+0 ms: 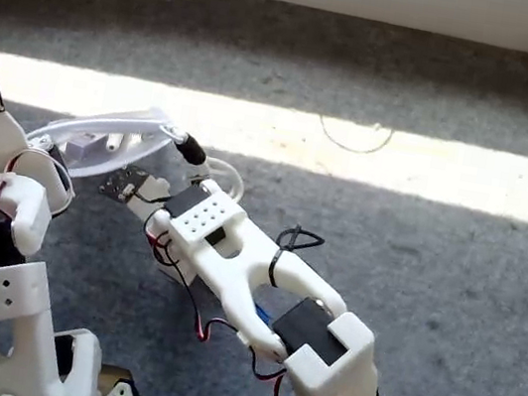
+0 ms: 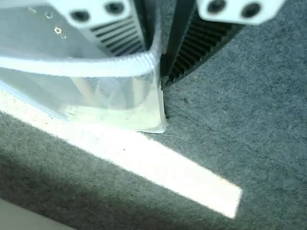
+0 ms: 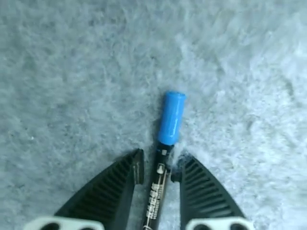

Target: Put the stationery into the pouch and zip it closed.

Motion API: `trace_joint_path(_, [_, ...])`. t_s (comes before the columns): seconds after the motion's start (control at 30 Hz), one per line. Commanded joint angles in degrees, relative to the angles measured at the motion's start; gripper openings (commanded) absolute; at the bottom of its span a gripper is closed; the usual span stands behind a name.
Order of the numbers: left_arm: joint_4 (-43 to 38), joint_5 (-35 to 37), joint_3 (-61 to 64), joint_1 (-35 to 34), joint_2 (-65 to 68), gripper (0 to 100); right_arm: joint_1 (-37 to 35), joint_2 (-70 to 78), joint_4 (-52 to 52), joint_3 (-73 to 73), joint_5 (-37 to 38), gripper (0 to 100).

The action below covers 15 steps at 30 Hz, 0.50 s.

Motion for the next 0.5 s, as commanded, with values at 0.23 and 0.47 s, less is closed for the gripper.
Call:
trace_joint_path(0.23, [-0.79, 0.44, -0.4, -1.1, -0.92, 1, -0.31, 0.75, 2.95, 0.04, 0.97, 0.5])
trace_joint_path(0.47, [-0.79, 0.44, -0.4, -1.1, -0.92, 1, -3.12, 0.57, 6.11, -0.04, 1.05, 0.5])
